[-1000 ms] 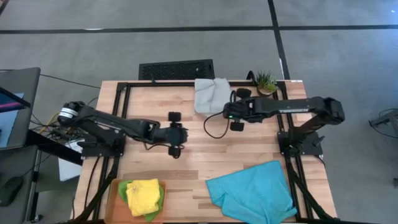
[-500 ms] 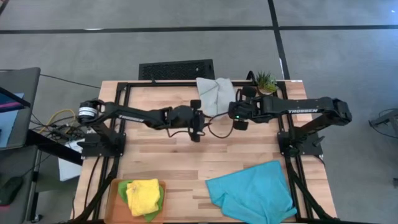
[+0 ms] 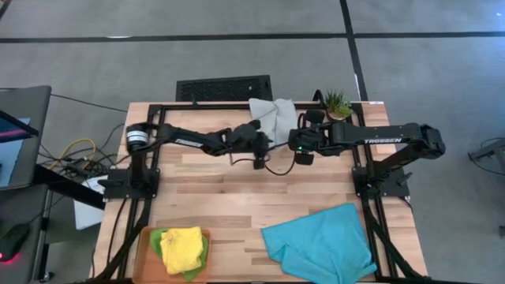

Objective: Fold microfiber towels
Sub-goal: Fold the gray towel

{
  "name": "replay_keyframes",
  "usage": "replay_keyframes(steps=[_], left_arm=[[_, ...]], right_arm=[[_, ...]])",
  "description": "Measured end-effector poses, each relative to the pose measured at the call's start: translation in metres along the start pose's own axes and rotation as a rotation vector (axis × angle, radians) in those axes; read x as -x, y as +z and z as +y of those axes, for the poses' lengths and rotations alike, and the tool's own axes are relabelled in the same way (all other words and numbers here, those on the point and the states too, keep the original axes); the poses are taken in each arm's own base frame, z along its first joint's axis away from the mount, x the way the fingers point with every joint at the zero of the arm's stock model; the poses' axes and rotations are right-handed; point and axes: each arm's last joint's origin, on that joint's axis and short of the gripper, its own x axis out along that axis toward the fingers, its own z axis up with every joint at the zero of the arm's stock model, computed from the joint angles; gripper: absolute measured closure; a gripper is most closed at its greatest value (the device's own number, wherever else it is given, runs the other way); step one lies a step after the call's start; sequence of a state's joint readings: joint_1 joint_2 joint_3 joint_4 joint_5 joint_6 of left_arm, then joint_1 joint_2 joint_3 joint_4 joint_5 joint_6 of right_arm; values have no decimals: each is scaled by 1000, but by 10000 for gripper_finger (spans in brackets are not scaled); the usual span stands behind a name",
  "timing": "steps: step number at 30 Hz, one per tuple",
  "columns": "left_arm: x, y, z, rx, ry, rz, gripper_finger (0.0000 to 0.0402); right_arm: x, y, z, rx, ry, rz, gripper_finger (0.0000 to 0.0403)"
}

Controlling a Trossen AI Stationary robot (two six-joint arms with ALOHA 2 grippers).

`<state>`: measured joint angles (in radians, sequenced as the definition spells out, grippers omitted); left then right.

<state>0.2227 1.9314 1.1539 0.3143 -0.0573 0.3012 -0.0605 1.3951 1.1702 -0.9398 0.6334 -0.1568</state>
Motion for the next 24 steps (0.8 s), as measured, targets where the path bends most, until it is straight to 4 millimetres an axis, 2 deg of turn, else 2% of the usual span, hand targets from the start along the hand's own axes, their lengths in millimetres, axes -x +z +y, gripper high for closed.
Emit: replay_keyframes(steps=[4,9,14,24], left_arm=[[-8,0,2,2,-12,-1,289],[-9,4,1,15,-121,8,289],[-9,3,1,25,-133,17,289],[-8,-16,5,10,-135,193,289]], right_arm=[[0,0,0,-1,1,-1,397],[0,0,0,1,2,2,397],[-1,-1,-2,-4,-2,6,397],[-1,-1,-2,-4,-2,6,397]])
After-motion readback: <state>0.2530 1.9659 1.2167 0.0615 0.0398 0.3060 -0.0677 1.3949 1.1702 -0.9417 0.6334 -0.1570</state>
